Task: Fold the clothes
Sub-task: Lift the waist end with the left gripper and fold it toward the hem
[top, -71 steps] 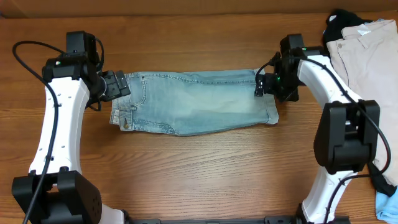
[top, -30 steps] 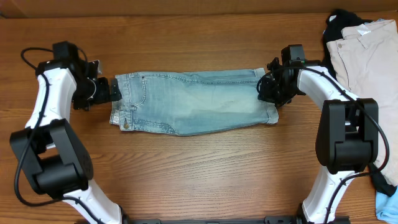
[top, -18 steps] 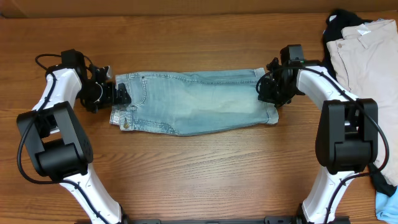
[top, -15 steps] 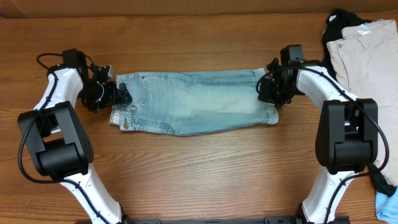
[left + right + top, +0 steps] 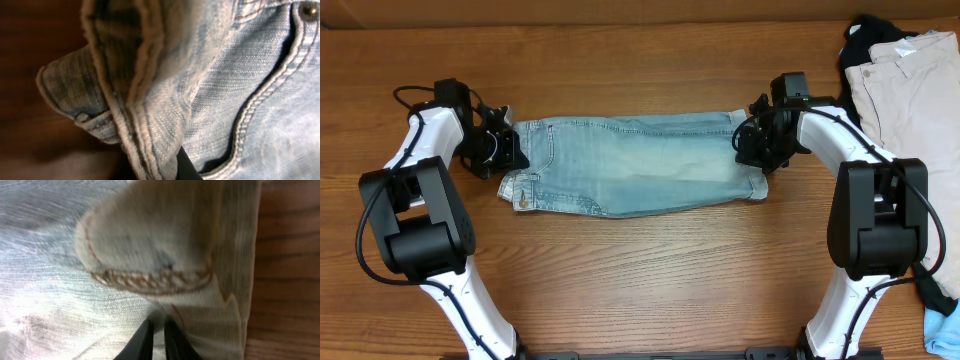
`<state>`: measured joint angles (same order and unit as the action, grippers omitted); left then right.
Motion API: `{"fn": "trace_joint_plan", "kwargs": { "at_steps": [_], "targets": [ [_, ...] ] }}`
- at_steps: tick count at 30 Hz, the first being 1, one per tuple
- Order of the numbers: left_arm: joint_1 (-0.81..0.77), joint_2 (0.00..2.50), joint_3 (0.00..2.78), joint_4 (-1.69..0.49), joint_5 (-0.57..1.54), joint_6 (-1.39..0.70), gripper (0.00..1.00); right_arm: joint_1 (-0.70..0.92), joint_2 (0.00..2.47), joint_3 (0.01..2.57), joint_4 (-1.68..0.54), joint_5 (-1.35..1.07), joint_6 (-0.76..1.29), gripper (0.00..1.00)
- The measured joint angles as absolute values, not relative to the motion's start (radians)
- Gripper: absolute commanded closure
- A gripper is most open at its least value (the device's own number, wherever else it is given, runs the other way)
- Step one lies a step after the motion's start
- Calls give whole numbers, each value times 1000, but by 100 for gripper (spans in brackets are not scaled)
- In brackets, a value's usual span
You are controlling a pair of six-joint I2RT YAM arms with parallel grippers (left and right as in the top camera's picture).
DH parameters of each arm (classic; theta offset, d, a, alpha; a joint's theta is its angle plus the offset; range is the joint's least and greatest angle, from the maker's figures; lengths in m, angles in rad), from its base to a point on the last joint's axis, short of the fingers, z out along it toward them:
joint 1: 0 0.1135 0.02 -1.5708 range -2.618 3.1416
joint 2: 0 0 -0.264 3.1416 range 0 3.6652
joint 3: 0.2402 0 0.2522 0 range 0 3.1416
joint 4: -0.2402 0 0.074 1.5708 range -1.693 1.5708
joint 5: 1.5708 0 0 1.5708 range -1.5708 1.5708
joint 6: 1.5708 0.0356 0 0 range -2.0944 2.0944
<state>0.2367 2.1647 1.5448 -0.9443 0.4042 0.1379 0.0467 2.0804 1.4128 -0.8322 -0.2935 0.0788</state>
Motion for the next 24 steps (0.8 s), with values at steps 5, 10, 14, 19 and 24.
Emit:
{"fn": "trace_joint_plan", "kwargs": {
  "at_steps": [5,10,14,19,24],
  "targets": [
    [252,2199,1666,-1137,398,134,96,46,2081,1405,-857,-328,81,93],
    [260,2223,1978,-1387,371,136,96,50,2086,1397,-869,-422,82,94],
    [257,2223,2163,-1489,340,139,96,50,2086,1397,-878,-482,81,94],
    [236,2223,2262,-1555,292,142,96,49,2082,1398,-888,-523,82,94],
    [194,2223,2300,-1588,237,142,96,51,2078,1401,-859,-547,82,94]
  ]
}}
